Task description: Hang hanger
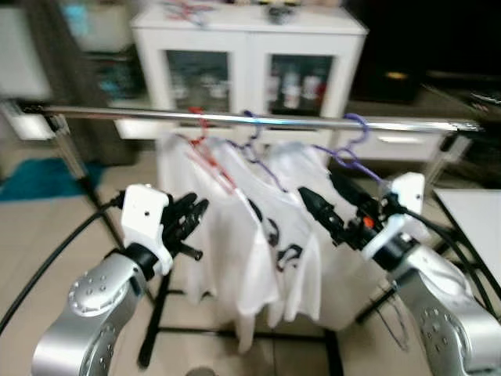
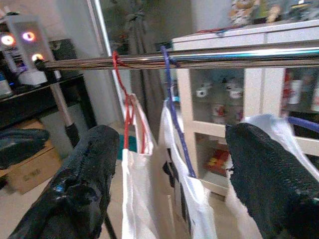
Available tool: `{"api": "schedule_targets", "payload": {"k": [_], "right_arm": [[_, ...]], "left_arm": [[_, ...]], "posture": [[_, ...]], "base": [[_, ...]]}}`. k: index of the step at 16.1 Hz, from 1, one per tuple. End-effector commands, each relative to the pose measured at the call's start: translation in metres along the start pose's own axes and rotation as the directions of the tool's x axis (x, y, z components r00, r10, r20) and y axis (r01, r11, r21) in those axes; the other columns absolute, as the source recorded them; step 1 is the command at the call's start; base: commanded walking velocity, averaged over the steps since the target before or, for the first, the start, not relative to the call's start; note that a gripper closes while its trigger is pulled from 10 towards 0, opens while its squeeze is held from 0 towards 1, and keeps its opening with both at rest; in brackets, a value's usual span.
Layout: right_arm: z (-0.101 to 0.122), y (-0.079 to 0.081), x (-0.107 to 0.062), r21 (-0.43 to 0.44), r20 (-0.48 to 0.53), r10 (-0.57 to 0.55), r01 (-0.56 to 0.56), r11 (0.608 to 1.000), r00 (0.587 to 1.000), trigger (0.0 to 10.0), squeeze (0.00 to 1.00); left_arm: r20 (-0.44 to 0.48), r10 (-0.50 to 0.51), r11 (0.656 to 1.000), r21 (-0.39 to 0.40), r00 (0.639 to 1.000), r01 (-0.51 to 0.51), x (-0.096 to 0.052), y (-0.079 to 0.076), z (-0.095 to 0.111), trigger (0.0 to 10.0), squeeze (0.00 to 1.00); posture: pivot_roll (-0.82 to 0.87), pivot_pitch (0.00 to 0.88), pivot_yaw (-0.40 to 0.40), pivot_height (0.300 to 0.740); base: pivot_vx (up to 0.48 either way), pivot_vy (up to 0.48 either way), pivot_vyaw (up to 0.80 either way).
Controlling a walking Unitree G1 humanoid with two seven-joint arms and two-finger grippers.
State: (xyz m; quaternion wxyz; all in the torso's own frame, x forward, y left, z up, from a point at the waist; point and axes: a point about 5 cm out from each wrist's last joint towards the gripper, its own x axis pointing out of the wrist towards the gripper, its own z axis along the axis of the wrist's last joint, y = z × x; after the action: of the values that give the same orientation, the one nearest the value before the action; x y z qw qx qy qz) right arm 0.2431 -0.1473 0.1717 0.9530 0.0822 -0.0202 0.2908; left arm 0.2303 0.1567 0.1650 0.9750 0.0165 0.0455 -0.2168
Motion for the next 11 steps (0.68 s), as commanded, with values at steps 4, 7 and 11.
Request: {"api": "schedule_targets", "payload": {"k": [4, 7, 11], "right_arm": [[-0.009, 0.010, 0.006, -0.012, -0.055, 0.000, -0.001, 1.000, 0.999, 10.0, 1.00], [-0.021, 0.016, 0.010, 0.060, -0.066, -0.037, 0.041, 0.997, 0.997, 10.0, 1.00], [-0.020, 0.013, 0.014, 0.050, -0.045, -0.107, 0.109, 0.993, 0.993, 10.0, 1.00]], "left_arm": [[-0.011, 0.028, 0.998, 0.054, 1.000, -0.027, -0.002, 0.003, 0.001, 10.0, 0.00], [0.001, 0.022, 0.994, 0.103, 1.000, -0.022, 0.003, 0.003, 0.002, 10.0, 0.00], [0.012, 0.017, 0.996, 0.084, 1.000, -0.018, 0.005, 0.003, 0.004, 10.0, 0.00]], "posture": [[0.12, 0.000, -0.001, 0.740], [0.13, 0.000, -0.004, 0.740], [0.13, 0.000, 0.003, 0.740]], "base": [[0.000, 0.208, 0.38], [0.000, 0.000, 0.00], [0.142, 0.000, 0.61]]}}
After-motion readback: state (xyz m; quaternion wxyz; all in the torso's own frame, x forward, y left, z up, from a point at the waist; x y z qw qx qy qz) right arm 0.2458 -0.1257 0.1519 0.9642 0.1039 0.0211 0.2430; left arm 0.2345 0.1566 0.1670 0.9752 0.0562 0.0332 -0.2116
